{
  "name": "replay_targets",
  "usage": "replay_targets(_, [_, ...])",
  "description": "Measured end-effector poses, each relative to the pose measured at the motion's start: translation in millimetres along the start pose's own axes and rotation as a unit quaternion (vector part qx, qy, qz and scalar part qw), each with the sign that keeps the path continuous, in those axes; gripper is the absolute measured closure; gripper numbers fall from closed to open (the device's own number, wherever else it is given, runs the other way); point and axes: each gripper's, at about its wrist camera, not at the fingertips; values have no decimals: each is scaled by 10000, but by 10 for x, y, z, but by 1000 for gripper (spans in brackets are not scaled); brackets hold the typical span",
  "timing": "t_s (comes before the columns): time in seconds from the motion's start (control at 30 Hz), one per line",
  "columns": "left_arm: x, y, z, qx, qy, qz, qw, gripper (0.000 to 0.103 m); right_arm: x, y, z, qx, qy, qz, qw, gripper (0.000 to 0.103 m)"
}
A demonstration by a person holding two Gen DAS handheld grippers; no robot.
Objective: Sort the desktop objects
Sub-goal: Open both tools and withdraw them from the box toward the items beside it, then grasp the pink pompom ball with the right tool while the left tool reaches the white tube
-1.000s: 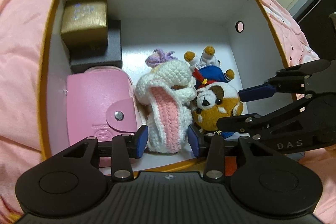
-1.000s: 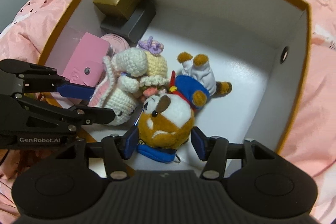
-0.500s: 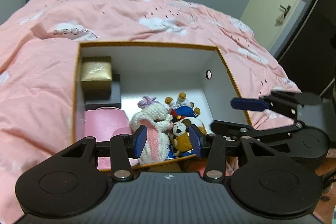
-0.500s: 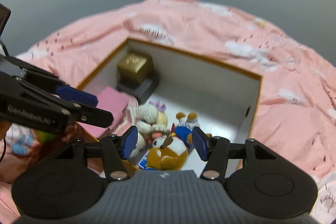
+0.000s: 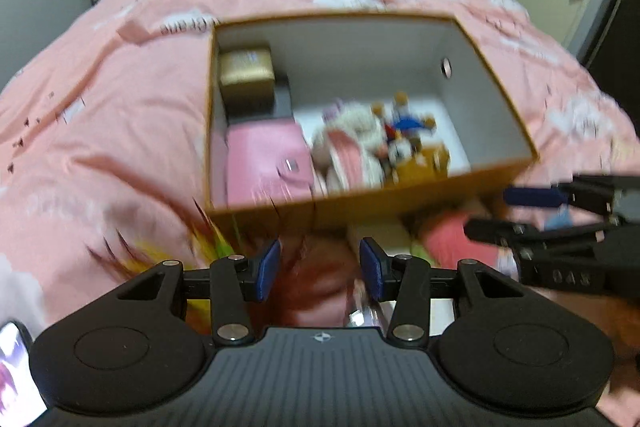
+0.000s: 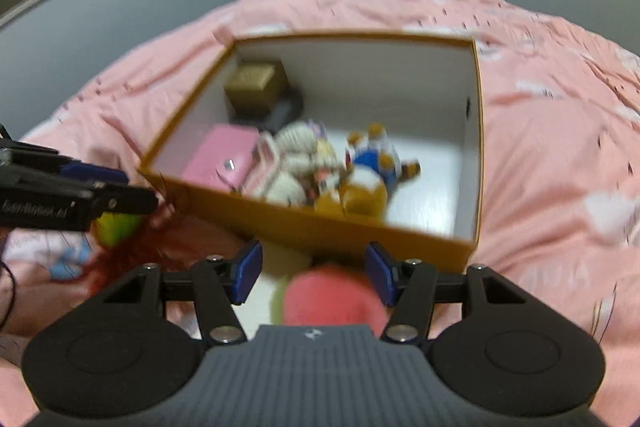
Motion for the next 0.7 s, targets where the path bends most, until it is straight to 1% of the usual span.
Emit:
replay_targets(0.13, [124, -93, -93, 202, -162, 177, 9995, 52, 136, -67, 24, 348, 101, 230, 9991, 43])
replay_targets(0.23, [186, -153, -103, 402, -56, 286, 9988, 52, 228, -90, 35, 403, 123, 315, 9986, 43])
replay_targets(0.3, [234, -181, -114, 518, 22, 353, 9980, 52, 285, -98, 37, 278, 51, 420, 9987, 43])
replay_targets(0.37, [286, -207, -150, 566, 31, 445, 9974, 52, 331, -102, 31, 155, -59, 518, 9985, 46])
replay_targets(0.5, [348, -266, -141, 678, 185, 610, 9957, 52, 409, -117, 52, 114, -159, 657, 9976, 47])
replay_targets(0.63, [372, -318, -87, 800, 374, 737, 9934, 51, 506, -169, 74, -272, -381, 954, 9943, 48])
replay_targets(0.7, [374, -339, -85, 883, 394, 773, 9923, 51, 521, -181, 90, -393, -421, 960, 9937, 48])
Point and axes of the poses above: each gripper's, at about its wrist camera, not at the fingertips, and y roughly against the way its jaws point, z to its left, x to its underside, and after that the axes turned 3 degrees about -y, right-handed
